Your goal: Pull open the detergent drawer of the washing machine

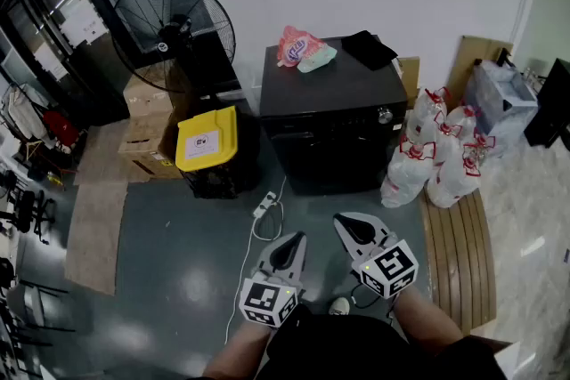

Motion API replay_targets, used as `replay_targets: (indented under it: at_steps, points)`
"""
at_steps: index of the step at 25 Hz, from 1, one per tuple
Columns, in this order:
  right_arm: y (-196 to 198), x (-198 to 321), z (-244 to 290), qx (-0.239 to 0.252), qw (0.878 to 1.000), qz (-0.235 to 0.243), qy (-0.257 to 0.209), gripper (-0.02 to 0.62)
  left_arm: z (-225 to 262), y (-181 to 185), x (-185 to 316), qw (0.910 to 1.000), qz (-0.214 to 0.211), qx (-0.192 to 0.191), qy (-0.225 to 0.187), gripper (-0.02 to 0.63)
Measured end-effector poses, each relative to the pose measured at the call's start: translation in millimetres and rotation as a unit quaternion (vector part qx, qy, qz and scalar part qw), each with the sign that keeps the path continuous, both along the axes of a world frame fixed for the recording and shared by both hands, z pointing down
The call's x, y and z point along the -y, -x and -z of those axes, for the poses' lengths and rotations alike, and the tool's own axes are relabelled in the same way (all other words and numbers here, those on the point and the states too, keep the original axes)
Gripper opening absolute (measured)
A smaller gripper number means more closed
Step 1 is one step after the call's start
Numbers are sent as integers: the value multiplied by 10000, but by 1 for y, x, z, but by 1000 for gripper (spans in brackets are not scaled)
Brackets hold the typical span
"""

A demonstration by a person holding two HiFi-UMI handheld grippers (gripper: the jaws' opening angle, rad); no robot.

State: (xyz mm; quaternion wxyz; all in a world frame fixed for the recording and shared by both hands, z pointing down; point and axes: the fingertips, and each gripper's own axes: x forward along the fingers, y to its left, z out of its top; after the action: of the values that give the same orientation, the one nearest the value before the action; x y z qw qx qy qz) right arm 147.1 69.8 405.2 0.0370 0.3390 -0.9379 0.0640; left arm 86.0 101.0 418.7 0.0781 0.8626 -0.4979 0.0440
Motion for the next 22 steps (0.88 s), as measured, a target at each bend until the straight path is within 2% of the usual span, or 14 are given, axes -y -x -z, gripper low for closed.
replay_targets:
  at_steps: [9,13,15,16,18,19,22]
  points:
    - [4,4,-3,121,9998,-130,59,6,0,12,2,9999,148,-15,-83,12]
    - [10,7,-5,135,9996,-194,131,8,0,20,2,9999,91,-84,-71,14]
    - [15,9,-6,205,9994,-202,191,32,-1,26,3,9999,90,-112,-67,16]
    - [18,11,-7,239,9993,-193,220,73,-2,29,5,9999,88,-129,-66,34]
    - [25,15,-8,290,9991,-190,264,96,-3,35,8,9998,73,-167,-69,133]
    - [28,18,-8,315,9989,-202,285,112,-4,39,10,9998,67,-182,-69,161]
    - [37,25,-11,492,9975,-267,424,170,-7,48,15,9998,16,-165,-55,212]
